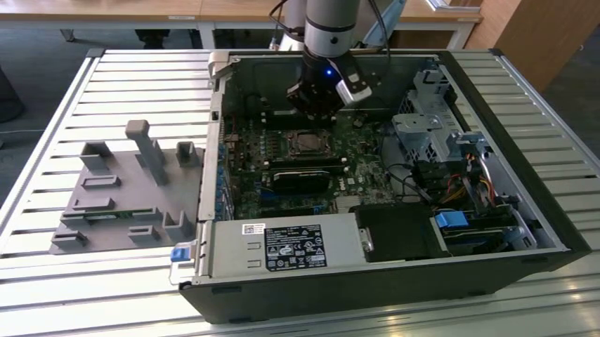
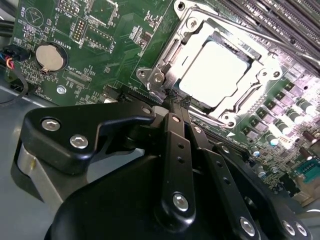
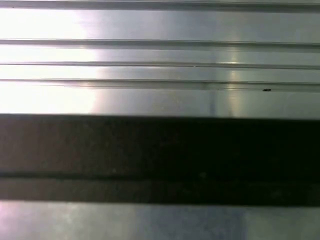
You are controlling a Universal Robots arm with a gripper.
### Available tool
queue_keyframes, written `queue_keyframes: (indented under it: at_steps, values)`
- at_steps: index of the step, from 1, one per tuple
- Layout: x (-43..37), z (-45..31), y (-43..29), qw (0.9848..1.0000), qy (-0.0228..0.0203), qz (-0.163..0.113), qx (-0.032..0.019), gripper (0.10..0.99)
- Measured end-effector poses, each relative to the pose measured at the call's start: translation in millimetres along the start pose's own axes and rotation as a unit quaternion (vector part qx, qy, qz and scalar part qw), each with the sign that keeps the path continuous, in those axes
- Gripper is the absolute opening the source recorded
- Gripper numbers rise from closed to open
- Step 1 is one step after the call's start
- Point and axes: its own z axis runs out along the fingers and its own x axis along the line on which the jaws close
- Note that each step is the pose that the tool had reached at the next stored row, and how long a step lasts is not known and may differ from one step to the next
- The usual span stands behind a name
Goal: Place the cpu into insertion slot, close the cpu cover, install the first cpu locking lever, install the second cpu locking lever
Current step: 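Install the first cpu locking lever, then install the second cpu locking lever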
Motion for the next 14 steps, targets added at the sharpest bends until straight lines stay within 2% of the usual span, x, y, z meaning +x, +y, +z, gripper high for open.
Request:
queue_keyframes:
  at_steps: [14]
  values:
    - [-0.8, -0.1, -5.6, 1.0, 0.0, 0.0, 0.0, 0.106]
